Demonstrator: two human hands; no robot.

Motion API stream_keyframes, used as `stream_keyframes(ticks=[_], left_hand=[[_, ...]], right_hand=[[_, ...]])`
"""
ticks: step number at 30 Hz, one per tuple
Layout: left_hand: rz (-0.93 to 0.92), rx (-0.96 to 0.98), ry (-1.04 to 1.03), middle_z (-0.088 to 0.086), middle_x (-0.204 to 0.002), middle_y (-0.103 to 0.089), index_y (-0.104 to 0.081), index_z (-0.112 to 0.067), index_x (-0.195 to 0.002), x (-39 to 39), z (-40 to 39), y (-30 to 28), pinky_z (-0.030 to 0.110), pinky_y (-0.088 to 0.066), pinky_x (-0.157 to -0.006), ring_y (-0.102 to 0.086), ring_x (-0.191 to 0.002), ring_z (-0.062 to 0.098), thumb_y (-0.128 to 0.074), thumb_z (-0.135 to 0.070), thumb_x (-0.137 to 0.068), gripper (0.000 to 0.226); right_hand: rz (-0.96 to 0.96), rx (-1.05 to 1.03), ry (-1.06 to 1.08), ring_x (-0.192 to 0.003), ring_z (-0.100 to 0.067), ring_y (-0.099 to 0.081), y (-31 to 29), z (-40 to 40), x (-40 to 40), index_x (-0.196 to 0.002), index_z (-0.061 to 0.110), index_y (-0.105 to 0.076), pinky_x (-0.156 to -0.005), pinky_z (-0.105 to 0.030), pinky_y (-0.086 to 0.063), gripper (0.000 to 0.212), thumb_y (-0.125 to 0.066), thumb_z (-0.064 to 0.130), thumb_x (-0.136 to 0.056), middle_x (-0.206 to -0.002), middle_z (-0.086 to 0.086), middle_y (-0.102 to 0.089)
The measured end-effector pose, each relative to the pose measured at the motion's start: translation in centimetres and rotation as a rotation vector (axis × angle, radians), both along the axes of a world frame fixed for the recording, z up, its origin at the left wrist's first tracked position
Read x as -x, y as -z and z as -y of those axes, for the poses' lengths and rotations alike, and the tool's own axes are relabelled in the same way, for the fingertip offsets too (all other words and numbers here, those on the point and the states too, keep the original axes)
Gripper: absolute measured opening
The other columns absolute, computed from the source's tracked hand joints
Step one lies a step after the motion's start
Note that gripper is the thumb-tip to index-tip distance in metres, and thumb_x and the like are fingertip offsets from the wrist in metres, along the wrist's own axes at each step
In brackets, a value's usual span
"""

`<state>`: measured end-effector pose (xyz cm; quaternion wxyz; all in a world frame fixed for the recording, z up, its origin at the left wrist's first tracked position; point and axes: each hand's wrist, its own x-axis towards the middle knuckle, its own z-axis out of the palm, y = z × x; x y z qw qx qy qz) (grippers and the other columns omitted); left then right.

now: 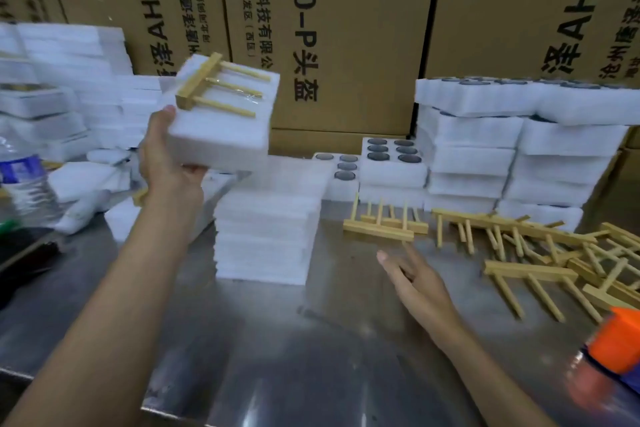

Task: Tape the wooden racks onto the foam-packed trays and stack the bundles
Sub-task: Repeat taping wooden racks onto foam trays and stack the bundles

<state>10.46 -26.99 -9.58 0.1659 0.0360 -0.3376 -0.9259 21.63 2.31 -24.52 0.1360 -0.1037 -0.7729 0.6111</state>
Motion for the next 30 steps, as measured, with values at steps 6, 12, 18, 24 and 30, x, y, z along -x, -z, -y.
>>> stream_keyframes(ticks=[6, 12, 18, 24, 30], left_hand=[[0.226, 0.122, -0.130, -0.001, -0.119, -0.070, -0.062, -0.025, -0.125, 6.1, 8.1, 2.1, 0.039, -0.058, -0.078, -0.069, -0.105, 0.022, -0.073, -0.046, -0.064, 0.065], [0.583, 0.533, -0.227, 0.010, -0.160, -0.026, -0.016, -0.021, -0.156, 10.3, 11.0, 4.1, 0.047, -0.033, -0.115, -0.036, -0.141, 0.028, -0.067, -0.053, -0.079, 0.097], [0.671, 0.925, -0.592, 0.021, -0.164, 0.005, 0.002, -0.010, -0.158, 10.3, 7.6, 4.3, 0.047, -0.001, -0.122, 0.003, -0.152, 0.037, -0.043, -0.030, -0.098, 0.078], [0.328, 1.474, -0.686, 0.027, -0.163, -0.003, -0.014, -0.005, -0.156, 8.1, 2.9, 4.5, 0.051, 0.004, -0.122, 0.004, -0.151, 0.040, -0.052, -0.015, -0.090, 0.077], [-0.083, 1.826, -0.441, 0.029, -0.142, -0.039, -0.043, 0.004, -0.132, 6.7, -5.0, 1.2, 0.048, -0.027, -0.113, -0.030, -0.136, 0.041, -0.058, -0.017, -0.091, 0.048]], right_hand=[[-0.130, 0.270, 0.066, -0.107, -0.006, -0.067, 1.8, -1.3, 1.5, -0.099, 0.033, -0.071, -0.086, -0.022, -0.049, 0.013, -0.060, 0.031, -0.094, -0.112, 0.003, -0.073], [-0.144, 0.304, 0.076, -0.102, -0.005, -0.068, 1.9, -1.4, 1.5, -0.107, 0.030, -0.067, -0.079, -0.018, -0.050, 0.016, -0.054, 0.028, -0.098, -0.105, 0.001, -0.074], [-0.129, 0.288, 0.079, -0.101, -0.005, -0.068, 1.9, -1.2, 1.3, -0.108, 0.025, -0.069, -0.074, -0.014, -0.050, 0.020, -0.051, 0.024, -0.100, -0.103, 0.001, -0.075], [-0.126, 0.234, 0.098, -0.099, -0.008, -0.069, 2.4, -1.2, 1.2, -0.094, 0.025, -0.075, -0.085, -0.024, -0.052, 0.016, -0.059, 0.020, -0.094, -0.101, 0.006, -0.075], [-0.144, 0.235, 0.107, -0.095, -0.005, -0.069, 3.0, -1.5, 1.9, -0.090, 0.020, -0.076, -0.072, -0.012, -0.051, 0.014, -0.063, 0.015, -0.092, -0.095, 0.015, -0.074]])
